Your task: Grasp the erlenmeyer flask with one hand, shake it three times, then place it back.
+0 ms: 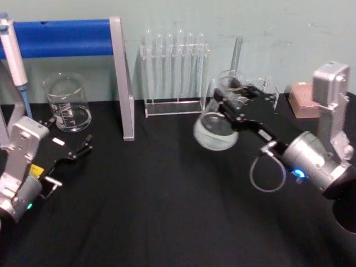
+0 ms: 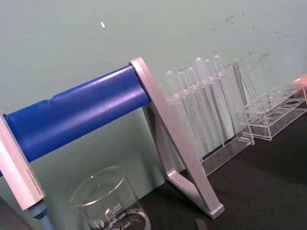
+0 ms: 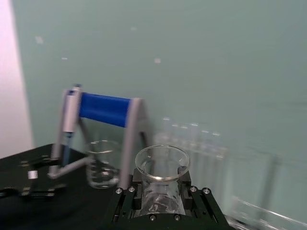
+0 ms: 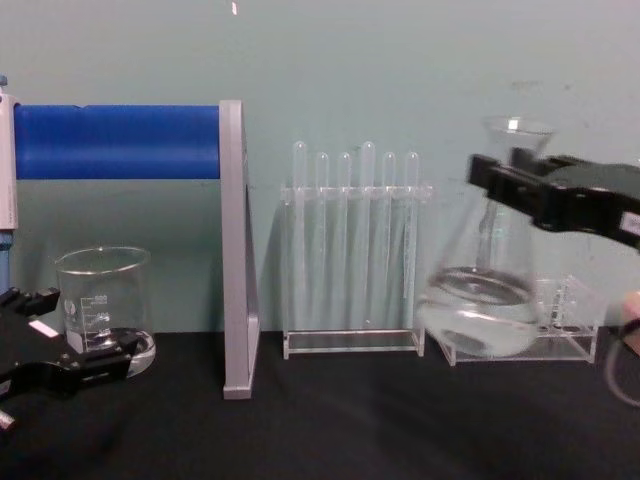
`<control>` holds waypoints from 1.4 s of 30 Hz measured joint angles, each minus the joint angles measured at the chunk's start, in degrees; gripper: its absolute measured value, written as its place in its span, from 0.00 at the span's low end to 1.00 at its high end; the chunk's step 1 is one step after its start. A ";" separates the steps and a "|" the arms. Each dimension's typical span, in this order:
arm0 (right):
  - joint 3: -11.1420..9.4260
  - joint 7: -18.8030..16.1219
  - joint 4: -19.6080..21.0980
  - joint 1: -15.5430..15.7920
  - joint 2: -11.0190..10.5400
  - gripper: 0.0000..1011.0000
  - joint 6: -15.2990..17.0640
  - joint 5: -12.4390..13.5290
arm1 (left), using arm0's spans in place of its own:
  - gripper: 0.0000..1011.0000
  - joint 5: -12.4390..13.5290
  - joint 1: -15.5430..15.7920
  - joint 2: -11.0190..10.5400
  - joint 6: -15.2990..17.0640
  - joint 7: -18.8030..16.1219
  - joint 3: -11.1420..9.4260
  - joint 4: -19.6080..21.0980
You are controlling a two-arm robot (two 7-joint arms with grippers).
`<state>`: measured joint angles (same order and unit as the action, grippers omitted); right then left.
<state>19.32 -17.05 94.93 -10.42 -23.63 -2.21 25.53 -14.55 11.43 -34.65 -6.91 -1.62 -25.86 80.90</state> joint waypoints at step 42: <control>6.06 -10.32 1.08 -0.96 3.10 0.44 2.77 -1.61 | 0.99 0.00 0.00 0.00 0.00 0.00 0.00 0.00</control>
<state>25.38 -27.36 96.01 -11.39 -20.53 0.56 23.92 -14.55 11.43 -34.65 -6.91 -1.62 -25.86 80.90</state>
